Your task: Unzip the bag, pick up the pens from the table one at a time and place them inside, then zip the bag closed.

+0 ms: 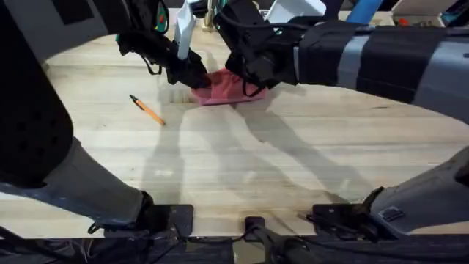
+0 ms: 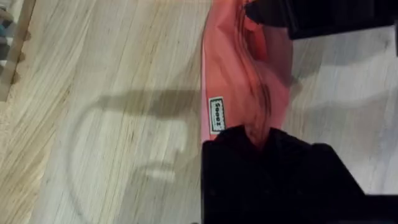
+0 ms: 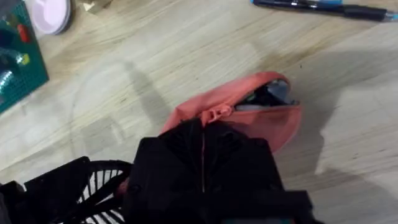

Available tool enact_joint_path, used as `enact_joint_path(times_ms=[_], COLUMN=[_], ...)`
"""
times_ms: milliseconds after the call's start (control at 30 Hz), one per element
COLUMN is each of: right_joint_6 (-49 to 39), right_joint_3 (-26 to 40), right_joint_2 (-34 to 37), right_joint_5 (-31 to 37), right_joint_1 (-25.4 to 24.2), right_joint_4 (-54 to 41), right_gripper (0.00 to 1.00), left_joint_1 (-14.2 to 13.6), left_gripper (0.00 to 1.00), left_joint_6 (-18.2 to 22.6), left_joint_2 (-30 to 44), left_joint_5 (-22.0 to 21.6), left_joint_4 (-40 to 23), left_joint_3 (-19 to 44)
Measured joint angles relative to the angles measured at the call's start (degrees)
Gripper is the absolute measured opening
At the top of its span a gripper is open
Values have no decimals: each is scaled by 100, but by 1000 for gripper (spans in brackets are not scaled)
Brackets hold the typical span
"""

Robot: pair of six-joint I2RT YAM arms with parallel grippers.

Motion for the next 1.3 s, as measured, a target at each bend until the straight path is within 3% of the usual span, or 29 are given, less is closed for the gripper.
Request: enact_joint_path(times_ms=[300,667,1300], right_joint_6=[-255,-335,-115], right_joint_3=[0,0,0], right_joint_2=[-423,-431,-188], right_joint_5=[0,-171,-1490], right_joint_1=[-48,-64,-111], right_joint_4=[113,132,604], right_gripper=[31,32,31], left_joint_1=[4,4,4], left_gripper=[42,42,42], left_joint_6=[-2,-2,-2], left_joint_2=[0,0,0], left_joint_5=[4,22,20], left_joint_4=[2,33,61], left_joint_3=[0,0,0])
